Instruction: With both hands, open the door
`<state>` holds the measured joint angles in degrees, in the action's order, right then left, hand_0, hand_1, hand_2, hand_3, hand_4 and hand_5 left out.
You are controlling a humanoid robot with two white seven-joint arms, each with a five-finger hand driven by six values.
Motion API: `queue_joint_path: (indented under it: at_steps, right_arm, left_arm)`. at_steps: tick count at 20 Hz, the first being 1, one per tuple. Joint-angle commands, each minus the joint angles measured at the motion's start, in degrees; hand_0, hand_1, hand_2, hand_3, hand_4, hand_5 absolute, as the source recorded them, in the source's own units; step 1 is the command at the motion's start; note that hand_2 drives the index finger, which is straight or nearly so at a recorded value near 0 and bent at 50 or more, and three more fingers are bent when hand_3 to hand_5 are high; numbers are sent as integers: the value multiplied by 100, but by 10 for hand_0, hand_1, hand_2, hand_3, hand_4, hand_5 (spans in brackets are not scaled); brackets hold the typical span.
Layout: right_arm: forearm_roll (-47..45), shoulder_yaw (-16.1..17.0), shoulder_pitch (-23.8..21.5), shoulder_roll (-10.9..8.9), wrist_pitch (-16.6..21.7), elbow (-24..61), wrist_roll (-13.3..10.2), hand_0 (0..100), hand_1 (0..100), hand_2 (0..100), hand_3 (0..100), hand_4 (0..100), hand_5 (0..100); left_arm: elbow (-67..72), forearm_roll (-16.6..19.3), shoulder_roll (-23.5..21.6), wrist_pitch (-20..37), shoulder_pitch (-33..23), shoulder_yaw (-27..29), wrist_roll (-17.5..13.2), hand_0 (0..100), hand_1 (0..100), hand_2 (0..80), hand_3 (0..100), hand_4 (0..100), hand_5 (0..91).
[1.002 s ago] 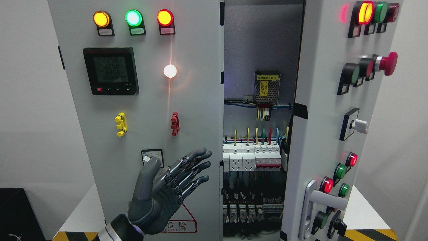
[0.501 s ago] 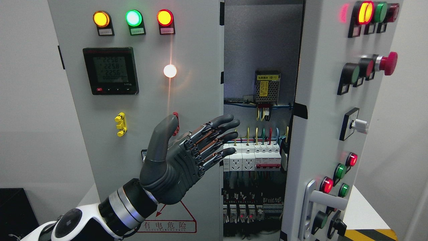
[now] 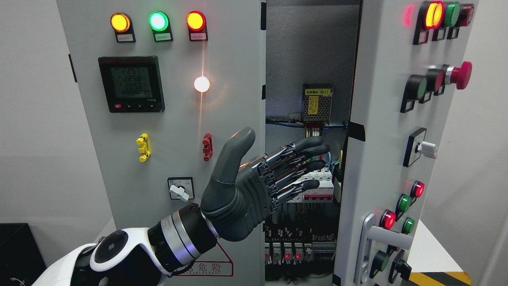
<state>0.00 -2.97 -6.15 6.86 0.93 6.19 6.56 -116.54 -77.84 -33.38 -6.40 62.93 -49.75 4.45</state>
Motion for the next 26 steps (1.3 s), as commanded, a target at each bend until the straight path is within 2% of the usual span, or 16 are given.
queue_joint_path:
  at_steps: [1, 26]
  right_arm:
    - [-62, -2, 0, 0, -5, -4, 3, 191, 0, 0, 0, 0, 0]
    - [-62, -2, 0, 0, -5, 4, 3, 191, 0, 0, 0, 0, 0]
  left_arm:
    - [280, -91, 508, -2, 281, -457, -6, 0, 0, 0, 0, 0, 0]
    - [500, -109, 965, -2, 492, -501, -6, 0, 0, 0, 0, 0, 0]
